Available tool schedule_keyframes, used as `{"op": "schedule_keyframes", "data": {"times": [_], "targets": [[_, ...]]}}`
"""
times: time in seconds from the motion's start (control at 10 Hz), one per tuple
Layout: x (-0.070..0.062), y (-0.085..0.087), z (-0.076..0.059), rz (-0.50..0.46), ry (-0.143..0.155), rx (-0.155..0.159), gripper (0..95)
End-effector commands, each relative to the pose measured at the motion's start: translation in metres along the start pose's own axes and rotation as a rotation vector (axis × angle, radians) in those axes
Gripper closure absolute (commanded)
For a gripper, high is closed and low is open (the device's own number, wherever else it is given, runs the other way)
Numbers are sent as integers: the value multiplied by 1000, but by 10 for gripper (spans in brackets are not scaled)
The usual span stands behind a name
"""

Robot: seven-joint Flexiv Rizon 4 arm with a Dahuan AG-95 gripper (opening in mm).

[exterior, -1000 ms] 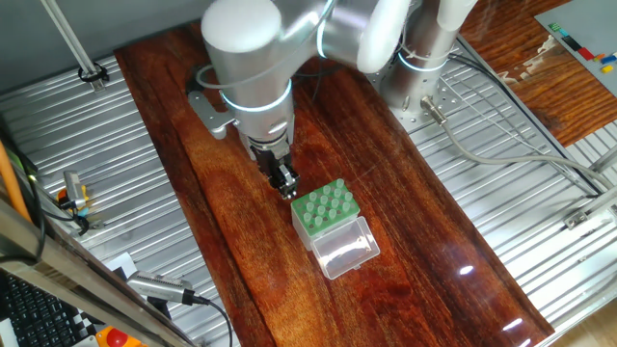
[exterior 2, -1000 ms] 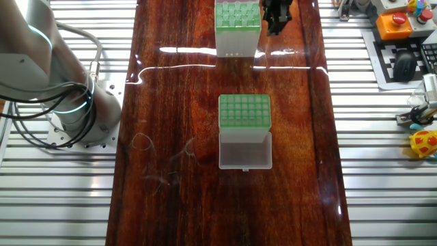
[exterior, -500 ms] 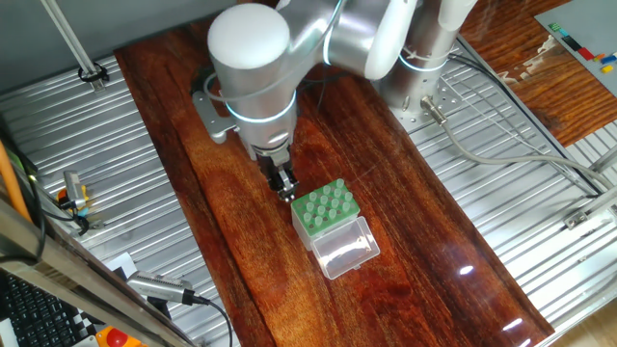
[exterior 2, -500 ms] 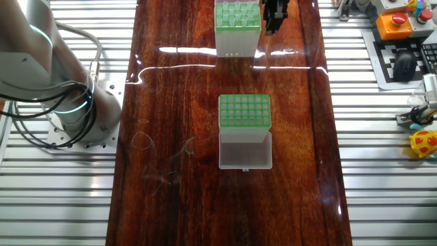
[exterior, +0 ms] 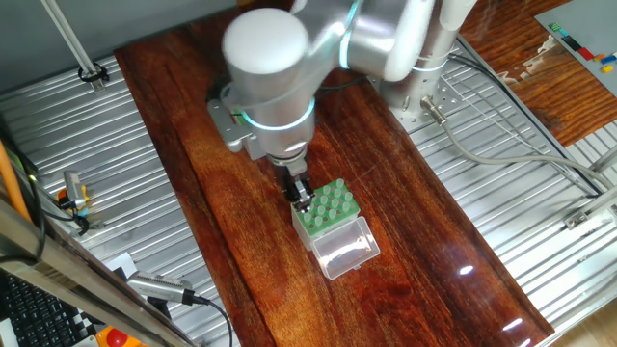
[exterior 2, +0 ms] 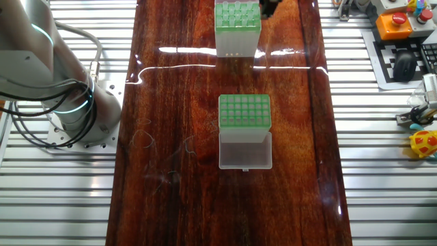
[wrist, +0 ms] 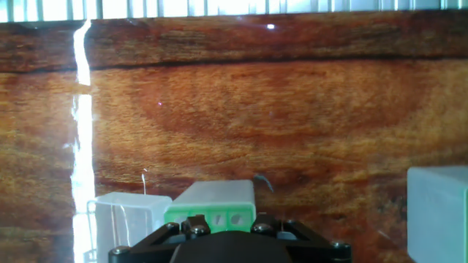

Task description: Transfer all large pipette tips from one holder to another

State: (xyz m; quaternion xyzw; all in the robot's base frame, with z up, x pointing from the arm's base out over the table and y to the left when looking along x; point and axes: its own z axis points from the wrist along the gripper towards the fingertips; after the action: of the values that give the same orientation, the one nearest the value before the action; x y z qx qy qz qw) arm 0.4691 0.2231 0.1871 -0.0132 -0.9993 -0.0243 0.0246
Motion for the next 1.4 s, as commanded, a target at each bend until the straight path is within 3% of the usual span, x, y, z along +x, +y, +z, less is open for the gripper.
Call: {"op": "schedule_keyframes", "data": {"times": [0.1, 0.2, 0.3, 0.6, 0.7, 1.0, 1.4], "targets": [[-4, 0, 2, -13, 3, 18, 570], [-4, 0, 2, -44, 0, 27, 570], [-4, 0, 2, -83, -1, 26, 760], [-4, 0, 2, -112, 4, 11, 760], [-4, 0, 2, -110, 4, 7, 570], [-6, 6, 4, -73, 5, 11, 570], [-6, 15, 16, -48, -25, 0, 570]]}}
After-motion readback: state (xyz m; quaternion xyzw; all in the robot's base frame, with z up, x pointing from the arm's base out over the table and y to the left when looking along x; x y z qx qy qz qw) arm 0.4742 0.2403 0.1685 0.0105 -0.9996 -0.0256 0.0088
